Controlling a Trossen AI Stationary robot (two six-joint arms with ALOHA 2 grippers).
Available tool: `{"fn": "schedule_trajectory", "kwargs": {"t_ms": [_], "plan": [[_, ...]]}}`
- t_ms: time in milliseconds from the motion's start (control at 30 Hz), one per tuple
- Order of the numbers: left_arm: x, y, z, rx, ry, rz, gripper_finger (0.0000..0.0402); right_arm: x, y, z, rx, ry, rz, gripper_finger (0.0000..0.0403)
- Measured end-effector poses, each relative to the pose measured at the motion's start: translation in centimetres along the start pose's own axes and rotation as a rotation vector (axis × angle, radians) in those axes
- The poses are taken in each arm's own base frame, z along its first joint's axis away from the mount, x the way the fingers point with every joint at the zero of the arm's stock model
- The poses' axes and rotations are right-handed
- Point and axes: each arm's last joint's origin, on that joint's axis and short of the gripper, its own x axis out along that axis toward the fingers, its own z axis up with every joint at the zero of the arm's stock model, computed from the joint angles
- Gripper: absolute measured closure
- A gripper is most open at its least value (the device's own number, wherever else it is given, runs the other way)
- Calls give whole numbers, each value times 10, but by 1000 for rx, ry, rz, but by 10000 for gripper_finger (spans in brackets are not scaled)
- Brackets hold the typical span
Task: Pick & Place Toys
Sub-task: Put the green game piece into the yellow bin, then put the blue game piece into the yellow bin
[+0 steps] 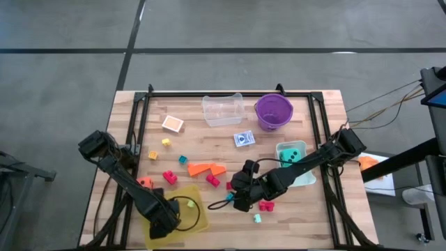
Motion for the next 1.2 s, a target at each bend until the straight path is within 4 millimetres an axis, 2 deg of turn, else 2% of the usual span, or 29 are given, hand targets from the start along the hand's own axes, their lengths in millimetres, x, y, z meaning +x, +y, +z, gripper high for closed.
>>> {"fn": "schedule_trajectory", "kwargs": {"t_ms": [200, 533, 1000, 1200], "plan": [[-1, 1, 1, 2, -49, 26, 128, 0, 0, 0, 0, 0, 0, 39], [-9, 2, -2, 30, -77, 30, 123, 0, 0, 0, -1, -1, 1, 39], [-52, 8, -18, -60, -154, -71, 123, 0, 0, 0, -1, -2, 1, 39], [-72, 27, -16, -217, -220, -53, 123, 0, 1, 2, 4, -14, 10, 39]]}}
